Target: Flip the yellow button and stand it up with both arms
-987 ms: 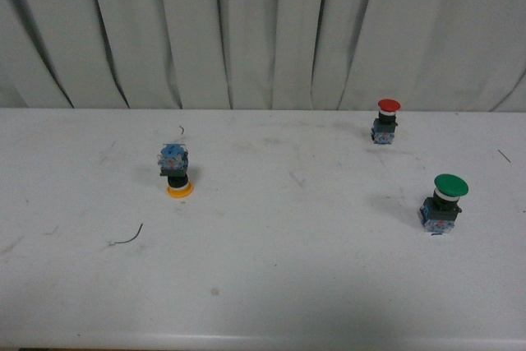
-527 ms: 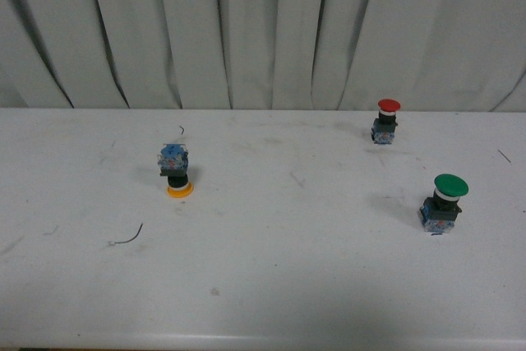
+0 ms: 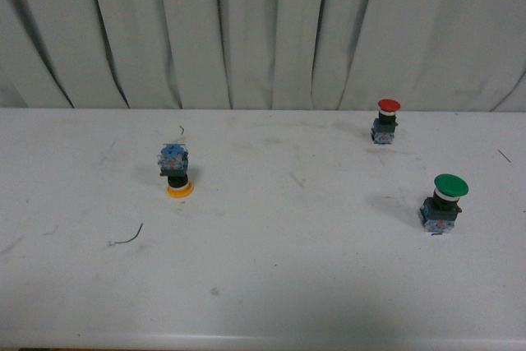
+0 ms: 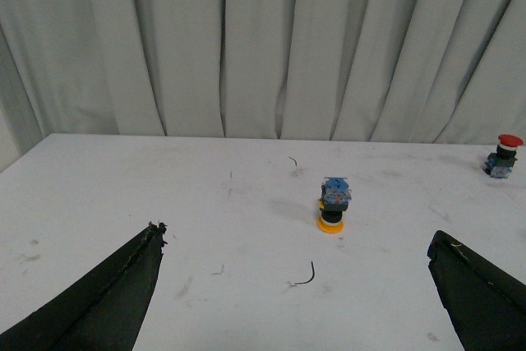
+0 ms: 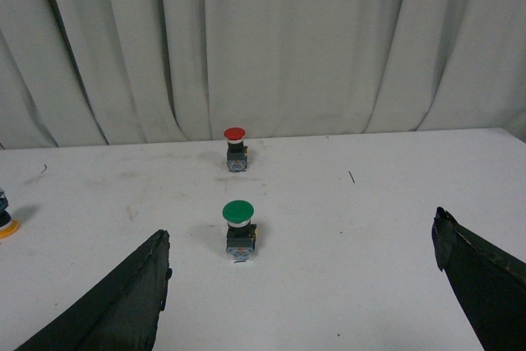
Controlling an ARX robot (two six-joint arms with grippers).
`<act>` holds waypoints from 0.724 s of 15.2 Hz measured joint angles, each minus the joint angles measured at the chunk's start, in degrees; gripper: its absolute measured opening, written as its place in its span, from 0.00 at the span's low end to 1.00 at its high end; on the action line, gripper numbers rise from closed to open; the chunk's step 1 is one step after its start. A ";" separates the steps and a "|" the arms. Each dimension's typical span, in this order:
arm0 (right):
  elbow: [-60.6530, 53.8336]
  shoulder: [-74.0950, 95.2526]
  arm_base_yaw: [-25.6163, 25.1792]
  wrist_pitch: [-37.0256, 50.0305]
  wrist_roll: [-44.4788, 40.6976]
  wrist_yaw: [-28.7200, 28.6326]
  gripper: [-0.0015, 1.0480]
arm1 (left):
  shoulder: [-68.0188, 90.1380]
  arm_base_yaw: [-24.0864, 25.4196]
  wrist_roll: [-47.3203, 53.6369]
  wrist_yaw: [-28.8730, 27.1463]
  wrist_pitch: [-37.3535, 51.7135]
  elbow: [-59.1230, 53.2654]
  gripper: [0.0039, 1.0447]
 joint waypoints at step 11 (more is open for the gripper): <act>0.00 -0.02 0.00 0.02 0.00 -0.02 0.94 | 47.60 -7.67 -9.27 -2.67 21.99 13.99 0.94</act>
